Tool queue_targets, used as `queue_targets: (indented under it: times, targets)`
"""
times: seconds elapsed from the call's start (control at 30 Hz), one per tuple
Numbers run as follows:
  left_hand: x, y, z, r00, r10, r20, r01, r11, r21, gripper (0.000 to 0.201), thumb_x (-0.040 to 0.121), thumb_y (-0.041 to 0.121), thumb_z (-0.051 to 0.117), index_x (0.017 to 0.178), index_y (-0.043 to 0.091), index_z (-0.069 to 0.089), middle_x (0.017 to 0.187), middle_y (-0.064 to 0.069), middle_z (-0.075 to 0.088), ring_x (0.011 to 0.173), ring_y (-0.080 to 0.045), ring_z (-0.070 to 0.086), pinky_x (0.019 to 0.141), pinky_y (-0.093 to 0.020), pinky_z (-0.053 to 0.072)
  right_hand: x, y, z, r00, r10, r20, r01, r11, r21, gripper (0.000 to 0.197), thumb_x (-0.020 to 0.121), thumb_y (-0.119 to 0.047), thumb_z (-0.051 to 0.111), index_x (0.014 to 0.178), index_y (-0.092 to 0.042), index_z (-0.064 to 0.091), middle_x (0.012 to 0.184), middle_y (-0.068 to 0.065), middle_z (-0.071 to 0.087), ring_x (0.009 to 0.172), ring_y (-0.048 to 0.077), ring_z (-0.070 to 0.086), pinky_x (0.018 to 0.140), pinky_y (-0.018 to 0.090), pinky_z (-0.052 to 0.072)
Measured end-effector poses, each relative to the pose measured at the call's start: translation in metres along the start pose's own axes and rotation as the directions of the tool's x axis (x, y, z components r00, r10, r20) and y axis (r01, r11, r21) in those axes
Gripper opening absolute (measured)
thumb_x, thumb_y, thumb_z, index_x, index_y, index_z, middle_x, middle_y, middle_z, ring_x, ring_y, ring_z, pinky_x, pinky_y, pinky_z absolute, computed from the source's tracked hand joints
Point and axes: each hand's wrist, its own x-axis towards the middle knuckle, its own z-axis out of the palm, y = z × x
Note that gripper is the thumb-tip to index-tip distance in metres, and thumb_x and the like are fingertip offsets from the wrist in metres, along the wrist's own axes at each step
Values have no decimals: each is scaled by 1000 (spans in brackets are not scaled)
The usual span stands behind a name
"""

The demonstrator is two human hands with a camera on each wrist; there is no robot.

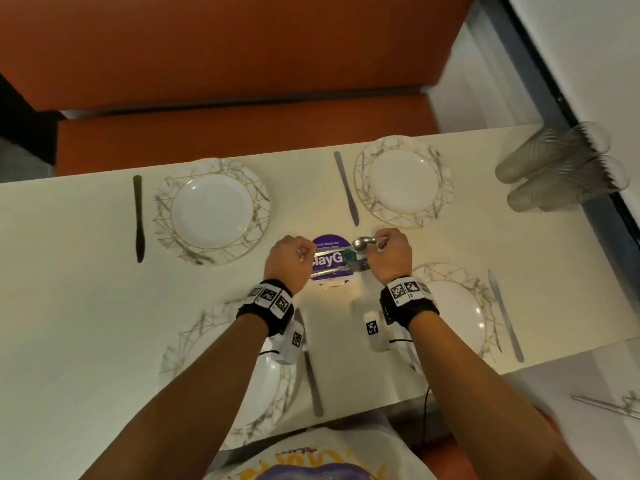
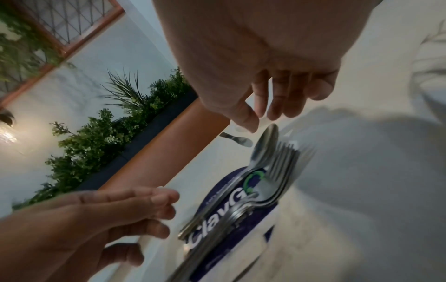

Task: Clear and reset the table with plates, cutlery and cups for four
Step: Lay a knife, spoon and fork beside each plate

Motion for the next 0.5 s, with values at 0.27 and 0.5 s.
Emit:
queue_targets:
  times: [0.27,0.5]
  targets:
    - [11,31,49,997,-53,47,35,948,317,27,98,29,57,118,27,75,121,0,69,114,-26,55,99,-44,41,25,8,-4,980,36,197,-7,989,-145,19,92,-24,64,101,-9,72,101,11,73,96,31,68,83,35,56]
    - [7,41,46,996,-41,-83,66,946,319,26,99,29,56,117,25,75,114,-1,73,110,-27,59,97,-43,39,39,-8,-19,972,-126,200,141,988,-62,27,91,-18,64,64,-14,60,60,-6,55,55,9,48,51,-2,34]
